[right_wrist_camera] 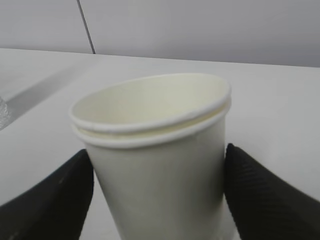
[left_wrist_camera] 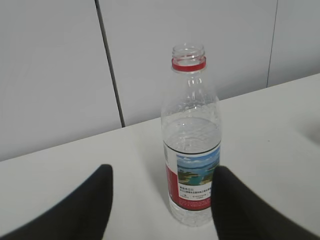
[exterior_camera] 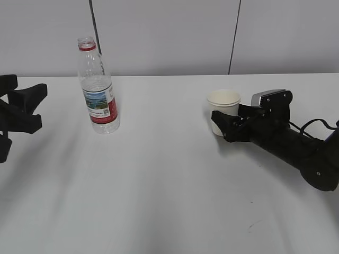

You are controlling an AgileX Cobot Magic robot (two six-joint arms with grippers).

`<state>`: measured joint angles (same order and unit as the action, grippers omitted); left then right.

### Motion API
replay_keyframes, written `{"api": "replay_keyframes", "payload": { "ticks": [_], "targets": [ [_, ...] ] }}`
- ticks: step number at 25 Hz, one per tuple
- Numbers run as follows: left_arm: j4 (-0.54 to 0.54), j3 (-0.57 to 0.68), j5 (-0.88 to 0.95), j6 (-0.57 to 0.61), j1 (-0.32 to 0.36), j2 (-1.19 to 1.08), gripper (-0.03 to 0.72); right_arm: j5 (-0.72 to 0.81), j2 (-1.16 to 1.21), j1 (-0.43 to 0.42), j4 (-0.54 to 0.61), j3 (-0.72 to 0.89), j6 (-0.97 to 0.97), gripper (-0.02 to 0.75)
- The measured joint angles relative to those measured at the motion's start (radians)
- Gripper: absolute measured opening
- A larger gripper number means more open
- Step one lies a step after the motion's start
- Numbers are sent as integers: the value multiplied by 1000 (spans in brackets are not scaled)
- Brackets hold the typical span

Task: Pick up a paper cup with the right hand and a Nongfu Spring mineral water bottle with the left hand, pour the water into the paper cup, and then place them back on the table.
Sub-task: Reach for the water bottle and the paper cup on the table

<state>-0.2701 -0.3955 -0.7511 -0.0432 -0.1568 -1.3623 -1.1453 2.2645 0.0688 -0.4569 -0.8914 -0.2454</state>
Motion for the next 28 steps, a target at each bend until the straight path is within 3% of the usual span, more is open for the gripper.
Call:
{"api": "replay_keyframes", "payload": {
  "ticks": [8,28],
  "targets": [
    [0,0,0,0,0,0,385,0,0,0,-2,0,-33,649],
    [-1,0,0,0,0,0,385,0,36,0,0,-38,-36,642]
  ]
}}
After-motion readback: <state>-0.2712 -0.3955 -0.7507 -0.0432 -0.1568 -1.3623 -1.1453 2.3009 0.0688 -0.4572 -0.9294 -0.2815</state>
